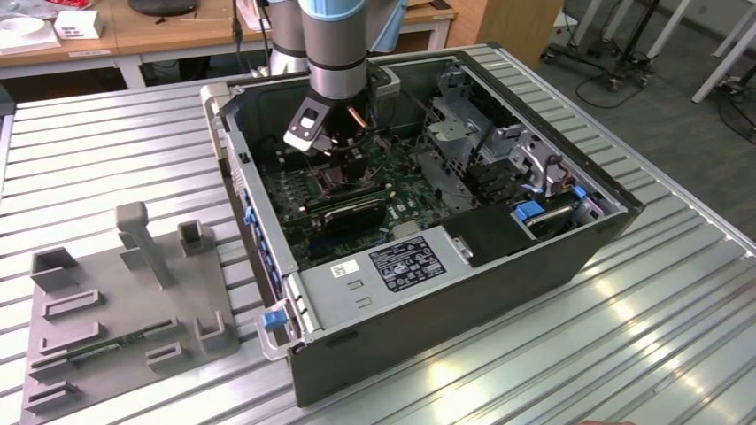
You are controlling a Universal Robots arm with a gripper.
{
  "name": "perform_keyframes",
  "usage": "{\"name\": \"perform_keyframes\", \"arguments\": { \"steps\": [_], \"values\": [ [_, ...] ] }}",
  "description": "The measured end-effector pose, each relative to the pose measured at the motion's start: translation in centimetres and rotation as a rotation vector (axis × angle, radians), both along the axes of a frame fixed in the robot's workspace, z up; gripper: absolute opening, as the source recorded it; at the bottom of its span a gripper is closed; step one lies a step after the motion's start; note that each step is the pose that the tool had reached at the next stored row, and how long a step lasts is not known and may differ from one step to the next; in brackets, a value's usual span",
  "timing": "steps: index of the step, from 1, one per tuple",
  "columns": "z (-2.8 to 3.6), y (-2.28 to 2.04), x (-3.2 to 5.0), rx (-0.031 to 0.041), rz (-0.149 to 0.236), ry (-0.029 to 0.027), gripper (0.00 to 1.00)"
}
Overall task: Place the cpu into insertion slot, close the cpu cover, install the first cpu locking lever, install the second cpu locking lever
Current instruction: 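Place the cpu into insertion slot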
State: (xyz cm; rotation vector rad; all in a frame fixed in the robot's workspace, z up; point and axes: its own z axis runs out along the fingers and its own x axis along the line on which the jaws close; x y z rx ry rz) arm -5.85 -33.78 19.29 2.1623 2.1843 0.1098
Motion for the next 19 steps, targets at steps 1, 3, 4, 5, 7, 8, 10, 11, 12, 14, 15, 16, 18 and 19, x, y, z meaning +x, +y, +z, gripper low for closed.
{"name": "perform_keyframes", "arguments": {
  "steps": [1, 3, 4, 5, 7, 8, 10, 11, 12, 14, 15, 16, 18, 19],
  "values": [
    [0.0, 0.0, 0.0, -0.0001, 0.0, 0.0029, 0.6],
    [0.01, -0.01, 0.0, -0.0003, 0.0, 0.0128, 0.6],
    [0.0, -0.01, 0.0, -0.0003, 0.0, 0.0153, 0.6],
    [0.0, -0.01, -0.01, -0.0003, 0.0, 0.016, 0.6],
    [-0.01, 0.0, 0.0, -0.0001, 0.0, 0.0169, 0.6],
    [-0.01, 0.0, 0.0, -0.0001, 0.0, 0.0175, 0.6],
    [-0.01, 0.0, 0.0, -0.0001, 0.0, 0.0186, 0.6],
    [-0.01, 0.0, 0.0, -0.0001, 0.0, 0.0191, 0.6],
    [0.0, 0.0, 0.0, -0.0001, 0.0, 0.0197, 0.6],
    [-0.01, 0.0, 0.0, -0.0001, 0.0, 0.0208, 0.6],
    [-0.01, 0.0, 0.0, 0.0, 0.0, 0.0213, 0.6],
    [0.0, 0.0, 0.0, -0.0001, 0.0, 0.022, 0.6],
    [0.0, -0.01, 0.0, -0.0003, 0.0, 0.0231, 0.58],
    [0.0, -0.01, 0.0, -0.0002, 0.0, 0.0236, 0.54]
  ]
}}
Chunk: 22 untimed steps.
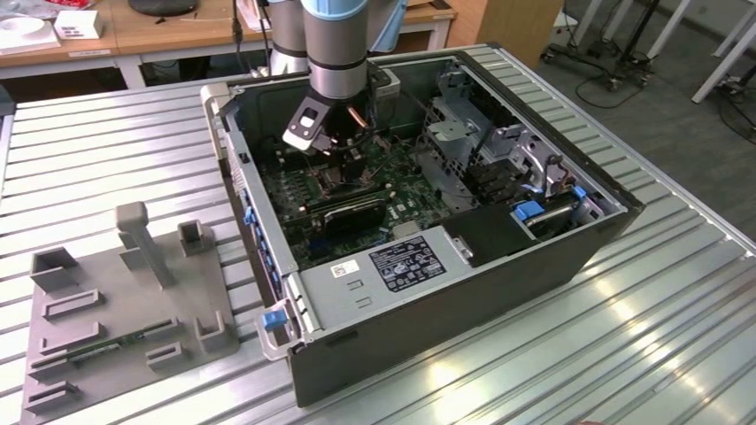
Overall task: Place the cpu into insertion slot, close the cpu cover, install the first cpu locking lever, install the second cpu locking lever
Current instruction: 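Place the cpu into insertion slot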
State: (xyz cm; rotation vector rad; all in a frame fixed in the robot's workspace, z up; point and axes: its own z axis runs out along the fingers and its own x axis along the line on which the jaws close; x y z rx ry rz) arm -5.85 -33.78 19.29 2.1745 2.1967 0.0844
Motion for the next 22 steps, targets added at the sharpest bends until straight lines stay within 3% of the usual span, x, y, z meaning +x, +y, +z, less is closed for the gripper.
{"name": "perform_keyframes", "arguments": {
  "steps": [8, 22],
  "values": [
    [-0.01, 0.0, 0.0, 0.0002, 0.0, 0.0042, 0.54],
    [0.0, 0.0, 0.32, 0.0002, -0.001, 0.0046, 0.54]
  ]
}}
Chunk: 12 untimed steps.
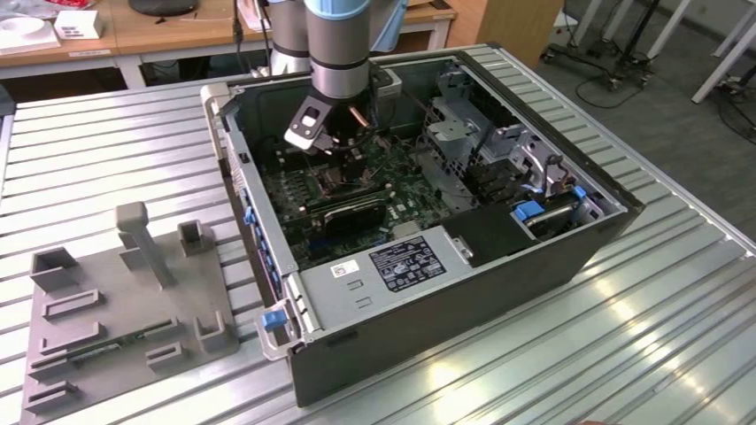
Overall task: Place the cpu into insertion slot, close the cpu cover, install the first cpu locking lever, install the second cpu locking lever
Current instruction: 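Place the cpu into insertion slot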
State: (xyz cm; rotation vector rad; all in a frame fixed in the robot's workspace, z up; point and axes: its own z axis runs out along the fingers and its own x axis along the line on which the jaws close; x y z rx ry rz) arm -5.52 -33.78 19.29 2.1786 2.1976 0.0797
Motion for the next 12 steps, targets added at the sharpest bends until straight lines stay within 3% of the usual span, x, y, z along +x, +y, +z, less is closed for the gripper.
{"name": "perform_keyframes", "arguments": {
  "steps": [12],
  "values": [
    [0.0, 0.0, 0.09, 0.0, 0.0, -0.0003, 0.54]
  ]
}}
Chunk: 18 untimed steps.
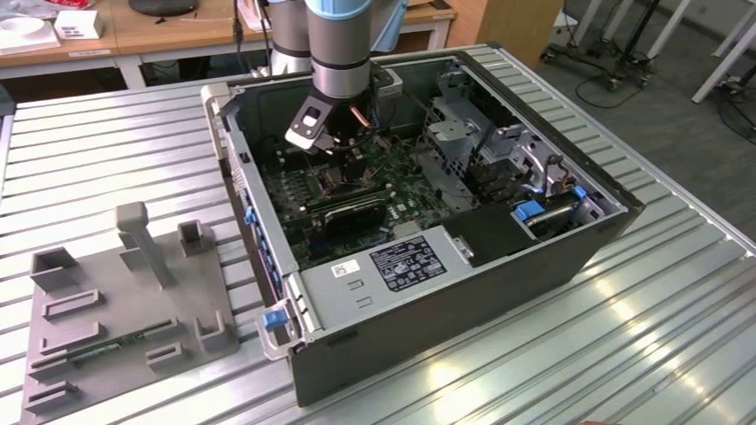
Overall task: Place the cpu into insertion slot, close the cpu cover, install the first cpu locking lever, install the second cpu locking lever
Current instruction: 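Place the cpu into insertion slot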
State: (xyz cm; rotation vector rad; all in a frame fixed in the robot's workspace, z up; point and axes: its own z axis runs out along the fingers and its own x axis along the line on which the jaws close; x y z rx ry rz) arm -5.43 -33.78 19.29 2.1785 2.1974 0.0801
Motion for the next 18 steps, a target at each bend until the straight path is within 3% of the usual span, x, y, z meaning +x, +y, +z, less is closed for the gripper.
{"name": "perform_keyframes", "arguments": {
  "steps": [4, 5, 11, 18],
  "values": [
    [-0.01, 0.0, 0.01, 0.0001, 0.0, -0.0001, 0.55],
    [0.0, 0.0, 0.01, 0.0001, 0.0, -0.0001, 0.62],
    [0.13, 0.0, 0.01, -0.0003, 0.0, 0.0001, 0.62],
    [1.43, 0.0, 0.01, -0.0002, 0.0, 0.0, 0.62]
  ]
}}
